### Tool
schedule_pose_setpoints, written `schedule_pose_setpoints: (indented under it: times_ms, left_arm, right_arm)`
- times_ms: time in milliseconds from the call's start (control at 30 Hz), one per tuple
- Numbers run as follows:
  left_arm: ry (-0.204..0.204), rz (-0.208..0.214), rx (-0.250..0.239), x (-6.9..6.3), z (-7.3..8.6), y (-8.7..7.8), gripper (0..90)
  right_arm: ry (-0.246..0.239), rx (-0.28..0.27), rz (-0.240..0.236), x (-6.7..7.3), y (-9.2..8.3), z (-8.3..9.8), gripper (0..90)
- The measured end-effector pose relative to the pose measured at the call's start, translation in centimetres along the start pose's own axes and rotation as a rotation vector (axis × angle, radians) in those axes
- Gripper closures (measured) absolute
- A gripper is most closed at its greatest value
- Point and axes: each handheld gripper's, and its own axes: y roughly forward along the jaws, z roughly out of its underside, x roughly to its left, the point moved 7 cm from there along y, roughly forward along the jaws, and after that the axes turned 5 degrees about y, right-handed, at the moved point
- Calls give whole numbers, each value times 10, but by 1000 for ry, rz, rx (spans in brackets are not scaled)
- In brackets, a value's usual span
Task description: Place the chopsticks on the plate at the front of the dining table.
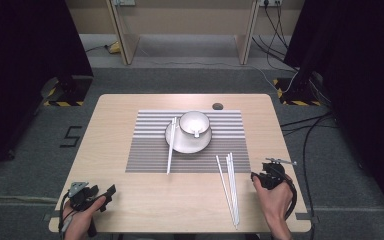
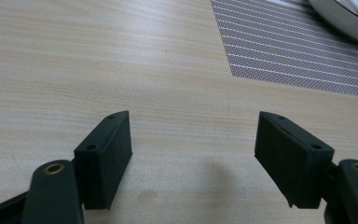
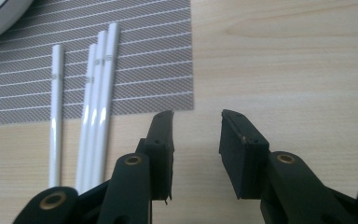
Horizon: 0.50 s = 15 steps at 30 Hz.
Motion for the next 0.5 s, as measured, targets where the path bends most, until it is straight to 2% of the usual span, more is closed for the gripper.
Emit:
schedule_pose_setpoints:
  times_ms: [233, 500]
  left_arm:
    - [1, 0, 0, 0, 0, 0, 263]
    - [-1, 0, 0, 0, 0, 0, 263]
  right_arm:
    - [31, -6, 5, -13, 0, 7, 645]
    - [34, -31, 5, -25, 0, 12, 637]
